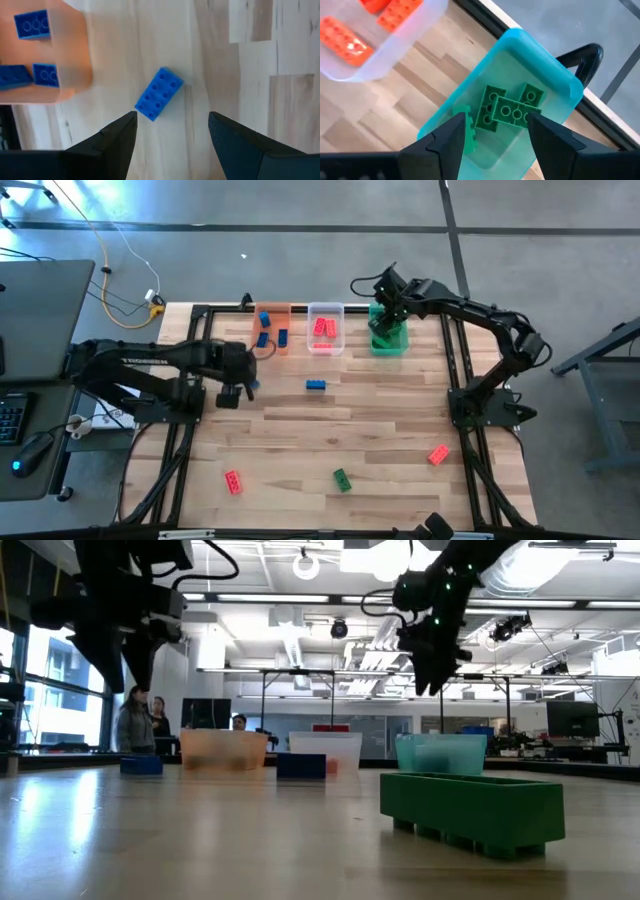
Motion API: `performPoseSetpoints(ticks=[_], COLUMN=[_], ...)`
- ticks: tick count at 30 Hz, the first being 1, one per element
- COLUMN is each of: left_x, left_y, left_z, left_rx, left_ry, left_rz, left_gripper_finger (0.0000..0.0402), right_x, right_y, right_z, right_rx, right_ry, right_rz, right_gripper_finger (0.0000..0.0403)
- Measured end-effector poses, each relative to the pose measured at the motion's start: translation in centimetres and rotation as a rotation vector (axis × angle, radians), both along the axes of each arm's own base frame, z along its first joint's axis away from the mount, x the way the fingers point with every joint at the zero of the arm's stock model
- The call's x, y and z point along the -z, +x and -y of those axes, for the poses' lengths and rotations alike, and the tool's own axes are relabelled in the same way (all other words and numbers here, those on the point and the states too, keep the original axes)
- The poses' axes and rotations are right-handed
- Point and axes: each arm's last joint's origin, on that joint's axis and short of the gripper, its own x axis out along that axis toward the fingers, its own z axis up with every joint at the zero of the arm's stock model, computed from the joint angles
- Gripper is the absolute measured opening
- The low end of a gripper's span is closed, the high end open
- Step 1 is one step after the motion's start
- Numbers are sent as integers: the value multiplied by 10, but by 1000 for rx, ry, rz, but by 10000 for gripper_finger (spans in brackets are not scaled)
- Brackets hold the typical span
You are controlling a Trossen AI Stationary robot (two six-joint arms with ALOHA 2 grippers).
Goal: Sort & place blocks by color
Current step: Put the blue game piece into the orange bin
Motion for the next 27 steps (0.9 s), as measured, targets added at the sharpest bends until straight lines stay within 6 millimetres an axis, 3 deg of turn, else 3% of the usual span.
performPoseSetpoints(ticks=[6, 13, 27], left_x=[3, 12, 58], left_y=[1, 3, 29], left_z=[-21, -33, -49], left_rx=[52, 157, 213], left_ry=[-112, -121, -195], left_rz=[37, -23, -207], left_gripper_finger=[234, 234, 234], right_x=[-17, -18, -18], right_y=[3, 4, 4], right_z=[-6, -6, -6], right_rx=[-17, 5, 12], right_ry=[-9, -9, -7], right_rz=[-15, -3, 1], right_gripper_finger=[202, 202, 202])
